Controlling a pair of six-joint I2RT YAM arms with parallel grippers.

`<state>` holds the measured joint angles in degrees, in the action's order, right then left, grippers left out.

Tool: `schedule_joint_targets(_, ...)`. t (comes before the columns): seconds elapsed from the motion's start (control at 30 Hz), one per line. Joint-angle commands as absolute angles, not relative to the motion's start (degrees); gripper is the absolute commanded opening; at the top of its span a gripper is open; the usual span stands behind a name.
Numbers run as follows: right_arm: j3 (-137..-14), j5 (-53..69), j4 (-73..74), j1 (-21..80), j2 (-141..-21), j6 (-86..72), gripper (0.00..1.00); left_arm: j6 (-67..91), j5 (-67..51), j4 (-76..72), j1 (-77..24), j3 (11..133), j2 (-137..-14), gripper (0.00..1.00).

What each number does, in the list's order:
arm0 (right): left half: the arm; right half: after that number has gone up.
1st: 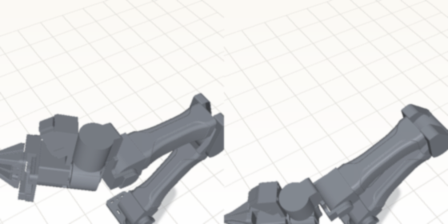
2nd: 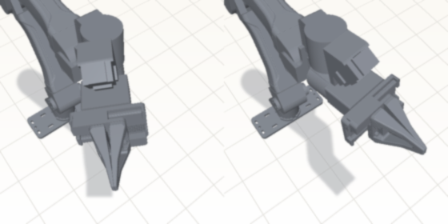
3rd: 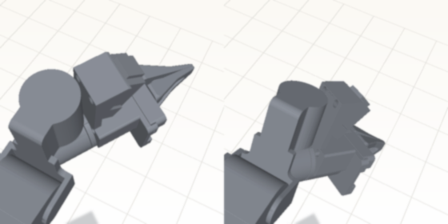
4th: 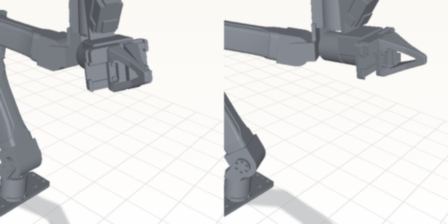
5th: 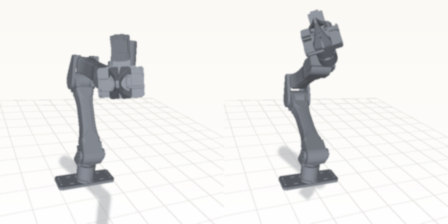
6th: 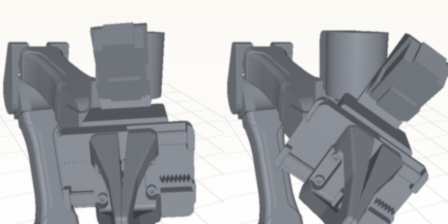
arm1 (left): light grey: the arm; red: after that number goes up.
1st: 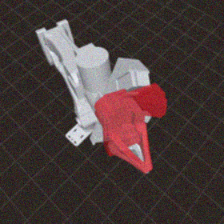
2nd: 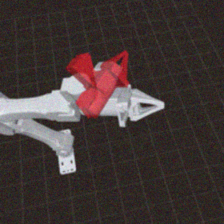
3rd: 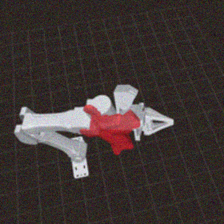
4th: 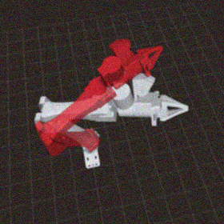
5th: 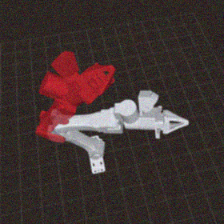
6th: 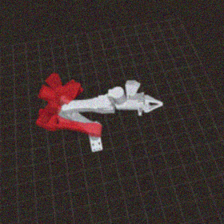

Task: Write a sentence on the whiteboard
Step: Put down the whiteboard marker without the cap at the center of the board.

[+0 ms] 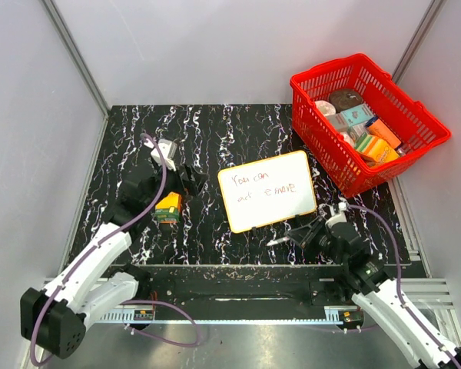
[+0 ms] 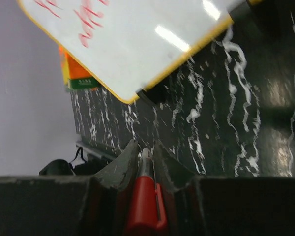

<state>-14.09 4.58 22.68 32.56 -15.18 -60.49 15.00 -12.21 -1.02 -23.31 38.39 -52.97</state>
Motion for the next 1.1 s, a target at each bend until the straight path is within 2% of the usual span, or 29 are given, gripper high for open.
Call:
schedule_joint_targets(0.0, -5.2, 12.5, 24.6, 32.3, -9.7, -76.4, 0.00, 16.2, -4.0, 2.0, -23.5, 40.0, -49.0, 0.99)
schedule_joint_targets(0.17, -2.9, 10.7, 26.1, 32.3, -5.4, -78.2, 0.02, 16.7, -5.0, 3.0, -23.6, 41.6, -47.0, 0.99)
schedule_joint_targets(0.3, -4.3, 9.8, 26.7, 32.3, -8.2, -77.5, 0.20, 16.9, -5.8, 4.0, -23.6, 42.8, -46.7, 0.99)
schedule_joint_targets(0.47, -6.9, 8.1, 26.6, 32.3, -14.1, -74.7, 0.54, 17.0, -5.9, 4.0, -23.6, 42.8, -46.1, 0.99)
schedule_joint_targets(0.57, -8.4, 6.9, 26.7, 32.3, -15.3, -73.7, 0.69, 16.8, -6.0, 4.0, -23.6, 42.8, -46.0, 0.99)
schedule_joint_targets(0.63, -9.3, 6.6, 26.7, 32.3, -15.0, -73.3, 0.74, 16.7, -5.8, 4.3, -23.6, 42.8, -45.9, 0.99)
schedule_joint_targets(0.7, -9.8, 6.4, 27.0, 32.3, -14.8, -72.9, 0.85, 16.6, -5.9, 4.5, -23.6, 42.8, -45.8, 0.99)
schedule_joint_targets(0.9, -12.4, 5.5, 26.9, 32.3, -14.2, -68.8, 0.97, 17.6, -6.2, 3.4, -23.6, 41.9, -45.5, 0.99)
schedule_joint_targets(1.07, -20.0, 1.1, 26.4, 32.3, -19.2, -56.8, 1.00, 18.8, -6.0, 3.2, -23.6, 41.7, -47.7, 0.99)
